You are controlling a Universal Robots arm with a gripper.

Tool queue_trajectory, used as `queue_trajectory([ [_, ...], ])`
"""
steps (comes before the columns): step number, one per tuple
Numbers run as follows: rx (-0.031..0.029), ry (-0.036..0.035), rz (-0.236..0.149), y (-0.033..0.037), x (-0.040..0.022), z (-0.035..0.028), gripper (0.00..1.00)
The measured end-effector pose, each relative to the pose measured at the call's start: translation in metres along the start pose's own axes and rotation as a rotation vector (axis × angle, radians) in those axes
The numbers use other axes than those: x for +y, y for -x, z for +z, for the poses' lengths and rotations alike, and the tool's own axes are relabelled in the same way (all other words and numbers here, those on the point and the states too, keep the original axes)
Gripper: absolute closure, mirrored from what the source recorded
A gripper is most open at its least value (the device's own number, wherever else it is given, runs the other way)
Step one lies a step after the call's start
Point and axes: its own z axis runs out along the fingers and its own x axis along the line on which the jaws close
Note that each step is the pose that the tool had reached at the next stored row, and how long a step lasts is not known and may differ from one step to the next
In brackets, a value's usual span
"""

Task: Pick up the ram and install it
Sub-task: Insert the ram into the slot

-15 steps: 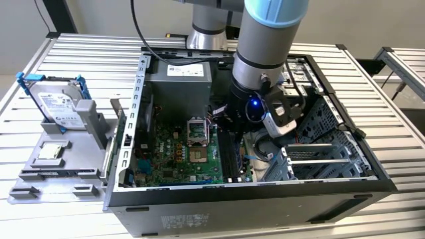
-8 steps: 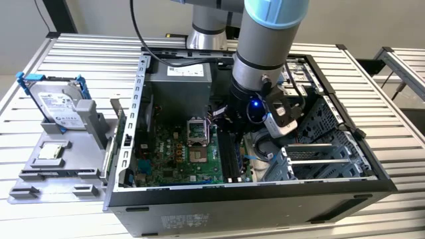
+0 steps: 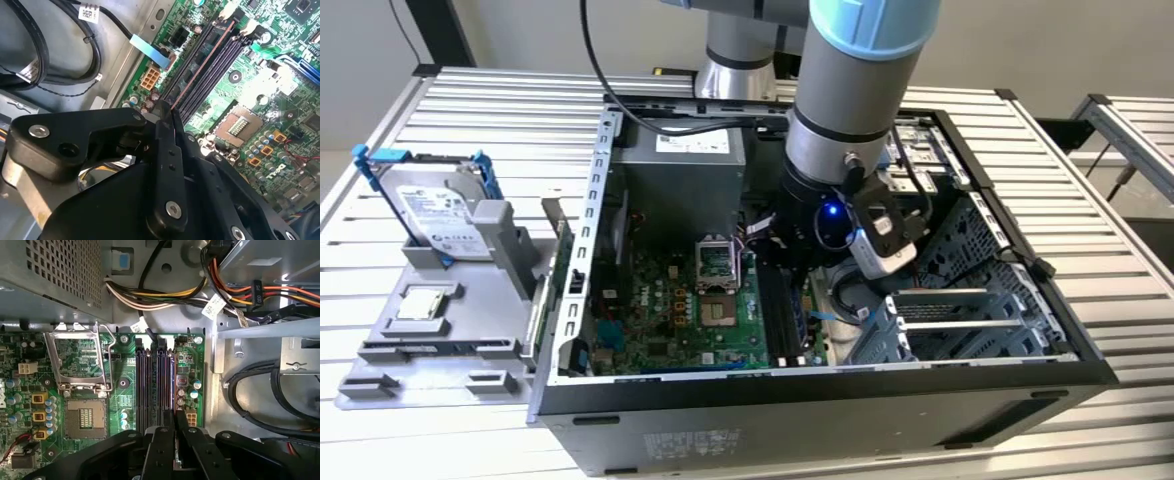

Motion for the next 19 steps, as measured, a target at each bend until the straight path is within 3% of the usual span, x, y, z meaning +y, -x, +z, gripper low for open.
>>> queue_trajectory([
  [19, 0.0007, 0.0002, 0.000, -0.0015, -0.0004, 0.0021, 1.00],
])
